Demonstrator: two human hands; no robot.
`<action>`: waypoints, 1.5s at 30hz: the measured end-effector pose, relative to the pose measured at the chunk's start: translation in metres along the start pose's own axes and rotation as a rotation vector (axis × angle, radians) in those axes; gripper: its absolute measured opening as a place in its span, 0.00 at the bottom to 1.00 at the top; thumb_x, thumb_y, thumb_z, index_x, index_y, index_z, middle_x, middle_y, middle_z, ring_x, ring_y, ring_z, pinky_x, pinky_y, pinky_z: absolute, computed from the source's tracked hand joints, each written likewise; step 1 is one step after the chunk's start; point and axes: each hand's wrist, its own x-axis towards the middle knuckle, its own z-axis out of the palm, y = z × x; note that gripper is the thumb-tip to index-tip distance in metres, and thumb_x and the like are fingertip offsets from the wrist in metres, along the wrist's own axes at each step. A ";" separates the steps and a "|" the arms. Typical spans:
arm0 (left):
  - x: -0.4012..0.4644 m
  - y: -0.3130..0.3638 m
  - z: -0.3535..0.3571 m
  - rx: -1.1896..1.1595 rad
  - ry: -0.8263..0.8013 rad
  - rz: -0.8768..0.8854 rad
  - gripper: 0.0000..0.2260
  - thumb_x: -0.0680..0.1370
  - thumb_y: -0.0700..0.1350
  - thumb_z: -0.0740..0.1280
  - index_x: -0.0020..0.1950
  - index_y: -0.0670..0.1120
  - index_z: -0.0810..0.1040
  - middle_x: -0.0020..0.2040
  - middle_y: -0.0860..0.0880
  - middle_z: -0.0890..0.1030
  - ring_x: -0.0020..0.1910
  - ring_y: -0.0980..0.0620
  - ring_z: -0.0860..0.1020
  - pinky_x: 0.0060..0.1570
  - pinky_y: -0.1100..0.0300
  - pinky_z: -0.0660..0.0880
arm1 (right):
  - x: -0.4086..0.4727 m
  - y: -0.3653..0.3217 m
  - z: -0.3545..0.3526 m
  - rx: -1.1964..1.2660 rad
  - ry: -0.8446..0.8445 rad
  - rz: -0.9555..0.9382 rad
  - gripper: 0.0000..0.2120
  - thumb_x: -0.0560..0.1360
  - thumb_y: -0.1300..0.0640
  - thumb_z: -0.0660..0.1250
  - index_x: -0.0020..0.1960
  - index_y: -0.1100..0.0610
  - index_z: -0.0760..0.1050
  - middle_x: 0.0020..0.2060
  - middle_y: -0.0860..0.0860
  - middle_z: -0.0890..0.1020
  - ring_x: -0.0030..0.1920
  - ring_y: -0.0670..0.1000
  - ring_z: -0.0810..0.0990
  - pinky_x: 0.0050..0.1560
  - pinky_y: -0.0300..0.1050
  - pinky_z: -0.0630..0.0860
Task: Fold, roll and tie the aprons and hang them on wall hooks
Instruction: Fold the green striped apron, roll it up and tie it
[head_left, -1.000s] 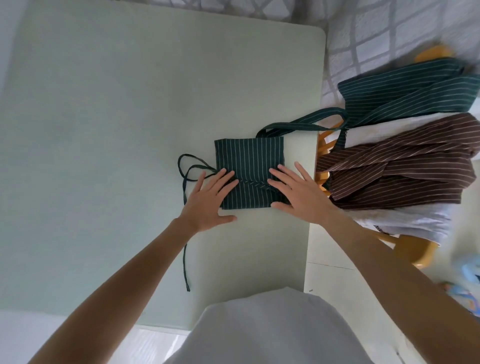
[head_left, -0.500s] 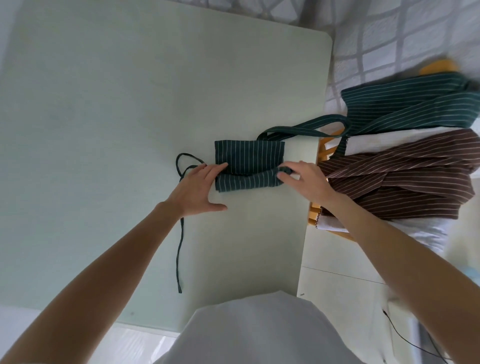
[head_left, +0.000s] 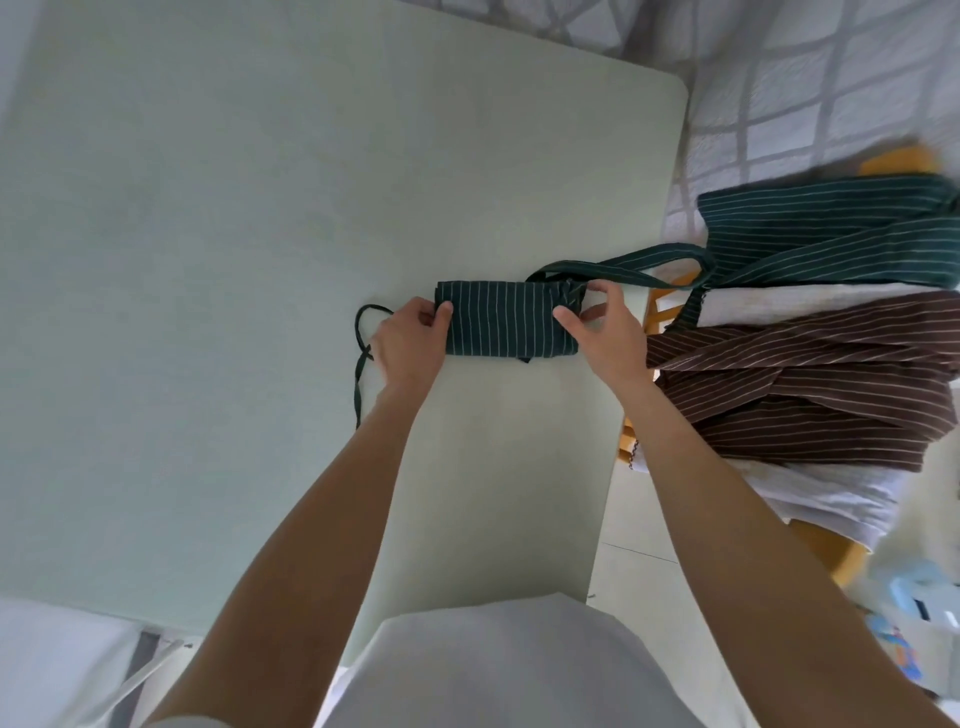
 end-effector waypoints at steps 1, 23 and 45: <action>0.002 0.000 0.000 0.000 -0.013 -0.012 0.15 0.79 0.55 0.61 0.50 0.46 0.79 0.45 0.52 0.82 0.45 0.51 0.78 0.48 0.60 0.67 | 0.001 -0.002 0.002 -0.039 0.004 -0.012 0.28 0.73 0.40 0.66 0.67 0.51 0.65 0.52 0.54 0.78 0.53 0.53 0.76 0.52 0.48 0.71; -0.095 -0.049 -0.007 -0.262 -0.261 0.038 0.27 0.73 0.48 0.72 0.68 0.56 0.65 0.60 0.48 0.69 0.49 0.51 0.76 0.50 0.58 0.75 | -0.132 -0.037 0.032 0.000 0.095 -0.373 0.16 0.74 0.54 0.68 0.60 0.55 0.72 0.47 0.45 0.73 0.47 0.45 0.71 0.49 0.32 0.69; -0.131 -0.073 -0.014 0.189 -0.051 0.511 0.32 0.66 0.42 0.77 0.68 0.47 0.70 0.42 0.46 0.77 0.41 0.48 0.75 0.36 0.59 0.74 | -0.154 -0.012 0.046 -0.543 0.052 -0.623 0.41 0.61 0.54 0.79 0.69 0.57 0.66 0.49 0.53 0.80 0.52 0.54 0.75 0.56 0.48 0.67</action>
